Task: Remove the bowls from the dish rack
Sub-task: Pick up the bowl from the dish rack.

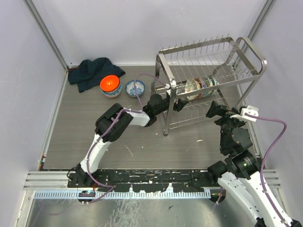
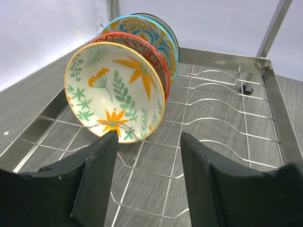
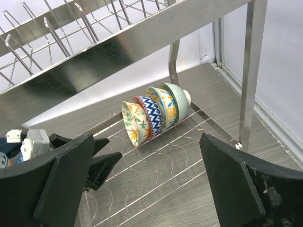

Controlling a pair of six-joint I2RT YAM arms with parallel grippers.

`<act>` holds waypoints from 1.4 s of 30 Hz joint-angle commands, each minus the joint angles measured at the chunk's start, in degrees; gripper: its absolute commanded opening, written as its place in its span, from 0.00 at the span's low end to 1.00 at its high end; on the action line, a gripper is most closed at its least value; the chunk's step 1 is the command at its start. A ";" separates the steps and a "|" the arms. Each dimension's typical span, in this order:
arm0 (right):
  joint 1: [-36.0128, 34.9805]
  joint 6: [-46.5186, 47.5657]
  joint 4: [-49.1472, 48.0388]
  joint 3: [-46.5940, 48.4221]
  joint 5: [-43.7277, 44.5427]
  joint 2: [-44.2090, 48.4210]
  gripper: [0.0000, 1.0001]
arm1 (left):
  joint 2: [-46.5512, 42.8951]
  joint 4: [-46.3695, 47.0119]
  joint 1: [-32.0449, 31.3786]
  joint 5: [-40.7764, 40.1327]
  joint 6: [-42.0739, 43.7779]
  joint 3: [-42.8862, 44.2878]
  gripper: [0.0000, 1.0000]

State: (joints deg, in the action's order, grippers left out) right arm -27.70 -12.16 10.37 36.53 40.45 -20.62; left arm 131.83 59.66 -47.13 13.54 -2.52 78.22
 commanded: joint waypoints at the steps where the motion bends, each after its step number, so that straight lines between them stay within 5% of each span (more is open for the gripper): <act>1: -0.33 0.99 -2.44 2.16 1.36 0.09 1.00 | 2.70 3.89 0.17 -1.34 2.15 3.73 0.62; 42: -0.33 0.90 -2.20 2.06 0.85 1.59 1.00 | 13.99 -5.52 0.20 7.37 -1.76 24.25 0.57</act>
State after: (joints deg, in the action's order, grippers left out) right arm -27.70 -11.90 10.37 36.53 40.91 -19.73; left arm 143.94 55.88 -47.13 19.57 -3.66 99.61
